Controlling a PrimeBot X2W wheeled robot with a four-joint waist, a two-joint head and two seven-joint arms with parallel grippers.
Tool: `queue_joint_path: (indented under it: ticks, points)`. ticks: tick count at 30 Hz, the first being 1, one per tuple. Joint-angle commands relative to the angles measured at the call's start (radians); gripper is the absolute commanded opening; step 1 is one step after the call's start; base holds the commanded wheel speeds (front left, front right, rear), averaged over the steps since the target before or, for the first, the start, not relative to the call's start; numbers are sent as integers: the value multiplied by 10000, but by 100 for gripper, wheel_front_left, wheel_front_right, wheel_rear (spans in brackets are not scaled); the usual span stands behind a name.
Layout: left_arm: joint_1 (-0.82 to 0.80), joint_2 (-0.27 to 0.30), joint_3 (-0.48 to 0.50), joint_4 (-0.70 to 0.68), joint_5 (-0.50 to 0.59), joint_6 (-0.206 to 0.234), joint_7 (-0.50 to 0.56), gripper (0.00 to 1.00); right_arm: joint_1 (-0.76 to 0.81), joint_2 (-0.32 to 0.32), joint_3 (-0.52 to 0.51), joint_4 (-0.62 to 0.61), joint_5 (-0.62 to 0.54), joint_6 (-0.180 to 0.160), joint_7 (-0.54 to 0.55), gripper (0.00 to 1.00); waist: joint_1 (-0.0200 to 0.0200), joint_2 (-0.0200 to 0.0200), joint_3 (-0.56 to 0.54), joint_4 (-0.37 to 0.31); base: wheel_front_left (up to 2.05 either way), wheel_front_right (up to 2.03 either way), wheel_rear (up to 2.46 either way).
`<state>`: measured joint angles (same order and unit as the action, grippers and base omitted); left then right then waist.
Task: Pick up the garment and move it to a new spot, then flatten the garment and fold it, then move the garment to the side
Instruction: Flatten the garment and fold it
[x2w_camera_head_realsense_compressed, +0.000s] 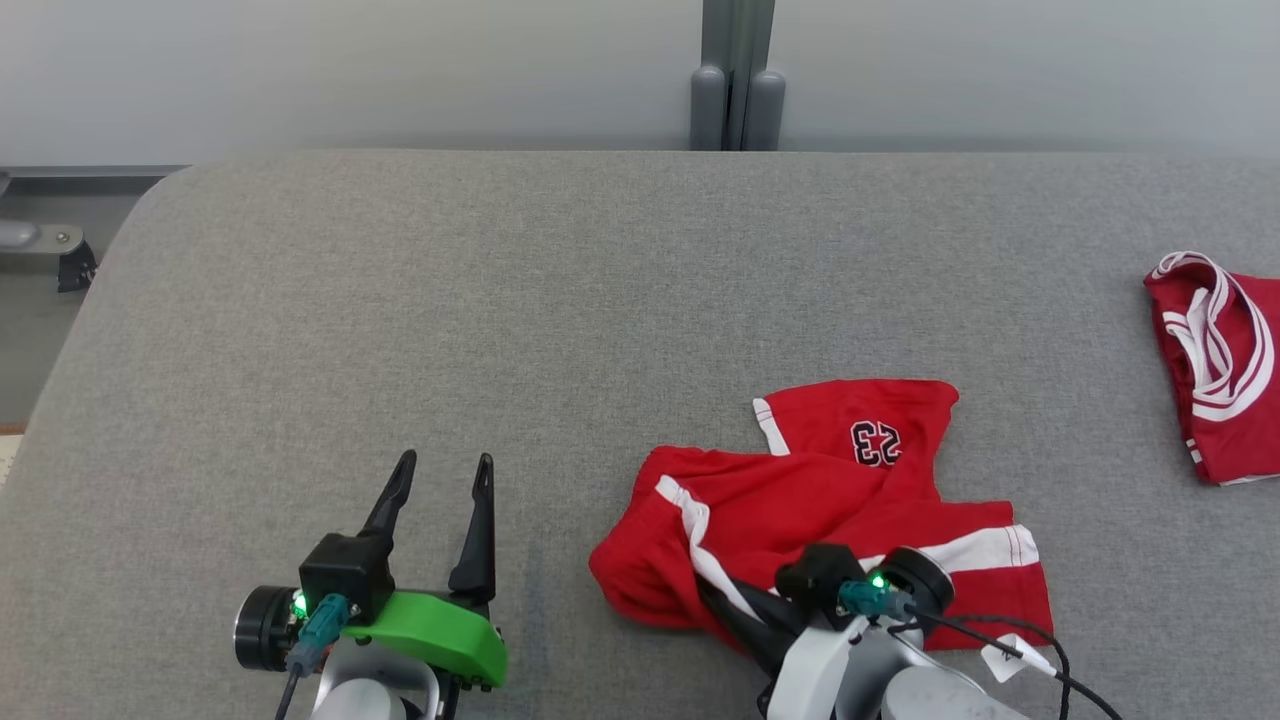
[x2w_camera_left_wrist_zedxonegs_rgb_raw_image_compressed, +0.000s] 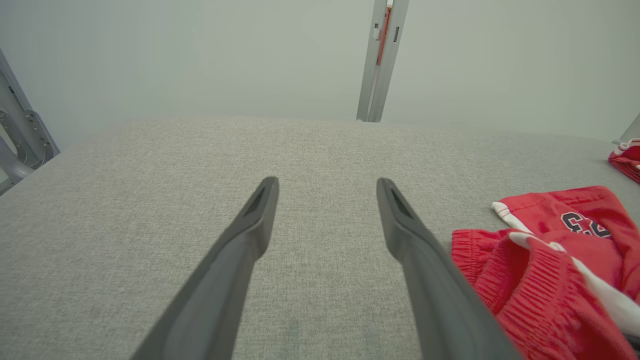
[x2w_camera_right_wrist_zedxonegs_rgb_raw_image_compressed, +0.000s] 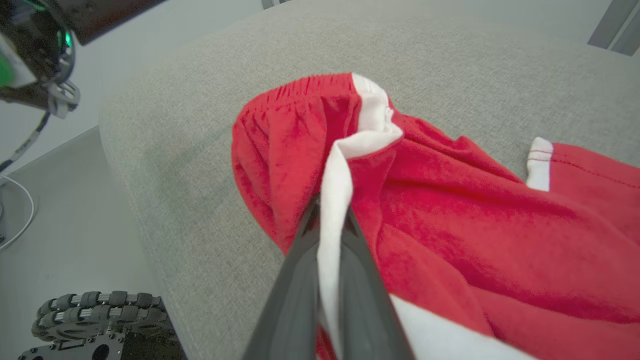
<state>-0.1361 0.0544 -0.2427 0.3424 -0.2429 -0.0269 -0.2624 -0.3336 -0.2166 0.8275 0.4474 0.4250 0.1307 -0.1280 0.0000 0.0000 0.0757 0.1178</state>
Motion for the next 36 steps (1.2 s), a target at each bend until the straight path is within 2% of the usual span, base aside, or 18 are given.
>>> queue_joint_path:
  ticks: [1, 12, 13, 14, 15, 16, 23, 27, 36]
  points:
    - [-3, 3, 40, -2, 80, -59, -29, 100, 156, -59, 149, -24, -2, 0, 36, 0, 0, 0, 29, -50, 0, 0, 0]
    - [-151, -12, 80, 79, 174, -146, -27, 100, -42, 251, 908, 828, -186, 0, -539, 0, 0, 0, 91, -107, 0, 0, 0]
    - [-157, -14, 91, 84, 181, -148, -29, 100, -76, 296, 867, 887, -214, 0, -663, 2, 0, 0, 83, -113, 0, 0, 0]
    - [-155, -14, 102, 90, 188, -148, -29, 100, -86, 338, 834, 938, -221, 0, -741, 26, 0, 0, 74, -119, 0, 0, 0]
    - [-146, -16, 107, 101, 187, -149, -29, 100, -95, 379, 793, 1008, -232, 0, -823, 80, 0, 0, 59, -127, 0, 0, 0]
    - [-136, -18, 112, 103, 197, -153, -29, 100, -125, 396, 739, 1054, -283, 0, -893, 100, 0, 0, 47, -135, 0, 0, 0]
    - [32, -27, 12, 101, 221, -176, -27, 100, 133, 466, -64, 1057, -310, 0, -1227, 100, 0, 0, -95, -215, 0, 0, 0]
    - [133, -30, -81, 92, 191, -209, -29, 100, 532, 418, -1015, 698, -357, 0, -1334, 100, 0, 0, -188, -289, 0, 0, 0]
    - [299, -31, -362, -78, -5, -163, -27, 100, 1790, 800, -4415, -879, -1430, 0, -1371, 100, 0, 0, -449, -528, 0, 0, 0]
